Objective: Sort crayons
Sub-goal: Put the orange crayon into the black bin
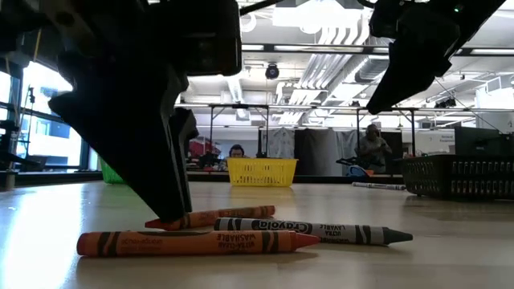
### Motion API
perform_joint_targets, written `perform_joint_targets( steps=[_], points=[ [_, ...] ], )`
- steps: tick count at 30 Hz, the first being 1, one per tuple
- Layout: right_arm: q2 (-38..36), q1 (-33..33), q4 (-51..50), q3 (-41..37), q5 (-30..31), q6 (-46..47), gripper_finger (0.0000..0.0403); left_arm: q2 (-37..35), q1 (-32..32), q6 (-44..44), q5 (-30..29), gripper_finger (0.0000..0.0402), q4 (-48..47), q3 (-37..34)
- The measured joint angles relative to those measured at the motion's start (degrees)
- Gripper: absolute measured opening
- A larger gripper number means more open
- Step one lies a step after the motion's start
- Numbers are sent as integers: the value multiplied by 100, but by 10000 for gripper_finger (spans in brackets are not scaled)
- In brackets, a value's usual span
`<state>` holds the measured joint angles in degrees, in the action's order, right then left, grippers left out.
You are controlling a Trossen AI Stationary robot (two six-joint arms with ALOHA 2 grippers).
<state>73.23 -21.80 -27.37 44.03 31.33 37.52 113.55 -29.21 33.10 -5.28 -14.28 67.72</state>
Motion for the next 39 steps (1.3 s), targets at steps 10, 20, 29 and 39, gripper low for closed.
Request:
perform_joint_targets(
  steps=[10, 20, 29, 39],
  points=[
    [0, 2, 30, 0, -4, 0, 121, 86, 37, -372, -224, 82, 6, 15],
    [0, 0, 30, 0, -4, 0, 121, 93, 182, -1037, -329, 82, -26, 9],
    [0, 2, 28, 0, -4, -1, 121, 97, 296, -1331, -367, 79, -33, 4],
    [0, 0, 26, 0, -4, -2, 121, 170, 343, -1542, -400, 43, -55, 9]
  ],
)
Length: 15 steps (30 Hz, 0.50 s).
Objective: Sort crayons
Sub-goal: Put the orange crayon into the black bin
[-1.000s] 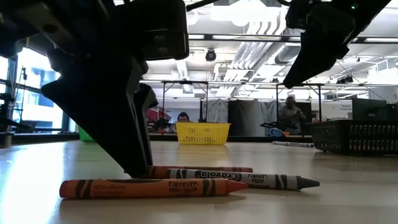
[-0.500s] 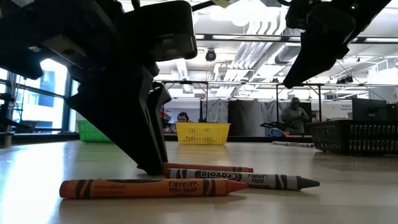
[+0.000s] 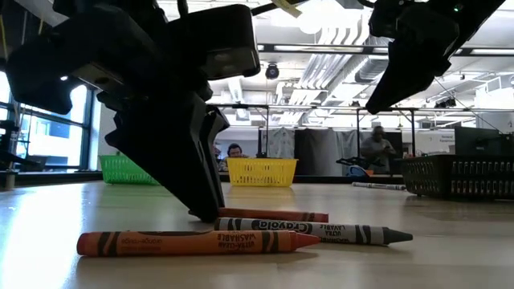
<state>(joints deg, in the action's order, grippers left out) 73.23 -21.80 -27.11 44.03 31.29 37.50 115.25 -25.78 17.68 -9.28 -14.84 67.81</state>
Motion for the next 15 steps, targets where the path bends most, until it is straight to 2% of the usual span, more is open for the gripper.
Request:
perform_joint_targets(
  steps=[6, 15],
  points=[
    [0, 0, 0, 0, -2, 1, 121, 183, 14, 341, 230, 7, -41, 12],
    [-2, 0, 0, 0, -2, 0, 121, 124, 12, 717, 204, 1, -5, -4]
  ],
)
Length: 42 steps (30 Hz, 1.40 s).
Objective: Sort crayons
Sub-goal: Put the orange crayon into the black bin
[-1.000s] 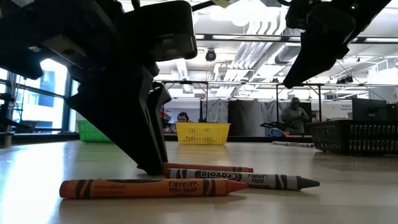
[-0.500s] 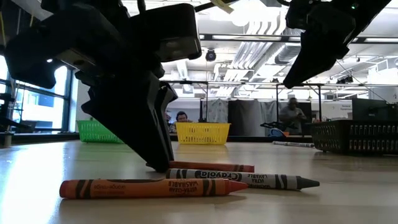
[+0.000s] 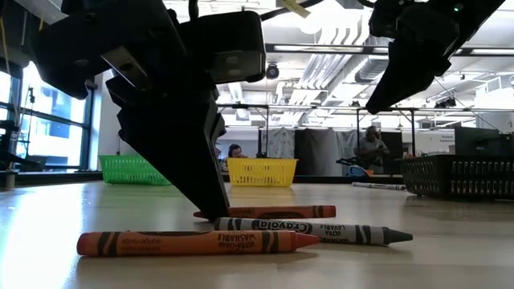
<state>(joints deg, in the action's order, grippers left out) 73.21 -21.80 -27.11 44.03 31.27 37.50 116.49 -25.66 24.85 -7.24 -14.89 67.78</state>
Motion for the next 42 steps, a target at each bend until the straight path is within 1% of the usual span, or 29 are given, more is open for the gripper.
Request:
perform_joint_targets(
  steps=[5, 14, 21, 26, 30, 33, 35, 39, 42],
  points=[
    [0, 0, -2, 0, 2, 0, 121, -24, -5, 18, -45, 1, -25, -3],
    [0, 0, -81, 0, -16, 0, 121, -24, -15, 304, -176, 0, -26, -5],
    [0, 0, -98, 0, -434, 0, 121, -41, -77, 298, -411, 0, -55, -6],
    [0, 0, -153, 0, -656, 0, 121, -171, -69, 321, -536, 0, -356, -9],
    [0, 0, -299, 0, -846, 85, 121, -355, -93, 408, -926, 0, -687, -40],
    [0, 0, -454, 0, -863, 157, 121, -506, -96, 562, -1286, 1, -921, -68],
    [0, 0, -489, 0, -858, 164, 121, -636, -93, 664, -1501, 1, -874, -50],
    [0, 0, -430, 0, -679, 168, 121, -867, -97, 857, -2020, 1, -835, -42],
    [0, -19, -256, 0, -386, 123, 121, -1065, -107, 953, -2443, 1, -784, -34]
  ],
)
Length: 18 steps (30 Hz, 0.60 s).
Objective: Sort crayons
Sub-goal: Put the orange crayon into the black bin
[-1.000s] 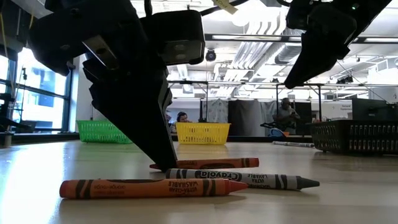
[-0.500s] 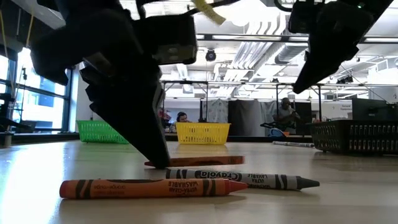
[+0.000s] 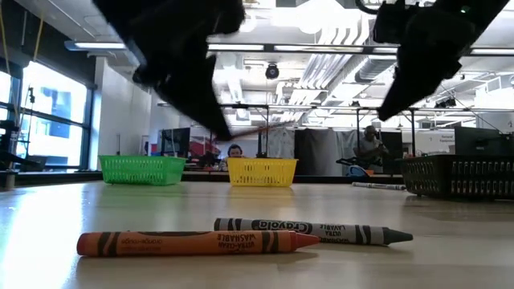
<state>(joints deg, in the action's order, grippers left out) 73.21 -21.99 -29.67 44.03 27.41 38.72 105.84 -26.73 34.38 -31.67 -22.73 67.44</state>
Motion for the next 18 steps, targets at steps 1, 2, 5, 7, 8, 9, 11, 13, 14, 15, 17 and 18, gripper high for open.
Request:
perform_joint_targets(
  steps=[1, 2, 5, 7, 8, 9, 11, 13, 14, 15, 17, 18],
  points=[
    [0, -22, 79, 0, 148, -38, 121, -60, -8, 13, -161, 1, 15, 6],
    [0, -55, 168, 0, 294, -117, 121, -115, -23, 33, -324, 1, 5, 6],
    [0, -191, 463, 0, 708, -382, 121, -253, -41, 19, -843, 1, -33, 6],
    [0, -299, 737, 0, 1037, -578, 121, -353, -83, 4, -1321, 1, -8, 6],
    [0, -352, 894, 0, 1207, -677, 121, -395, -102, 1, -1570, 1, 5, 11],
    [0, -401, 1060, 0, 1357, -801, 121, -436, -118, 1, -1816, 1, 0, 11],
    [0, -502, 1419, 0, 1647, -1062, 121, -506, -161, -6, -2215, 1, 3, 11],
    [0, -598, 1800, 0, 1941, -1372, 121, -579, -192, -7, -2586, 1, 38, 11],
    [0, -642, 1995, 0, 2096, -1527, 121, -588, -212, -8, -2766, 1, 102, 14],
    [0, -684, 2170, 0, 2232, -1690, 121, -585, -236, -11, -2953, 1, 165, 15],
    [0, -738, 2539, 1, 2423, -1991, 121, -575, -294, -56, -3277, 1, 325, 15],
    [0, -755, 2700, -1, 2493, -2102, 121, -577, -313, -65, -3389, 0, 426, 15]
  ],
)
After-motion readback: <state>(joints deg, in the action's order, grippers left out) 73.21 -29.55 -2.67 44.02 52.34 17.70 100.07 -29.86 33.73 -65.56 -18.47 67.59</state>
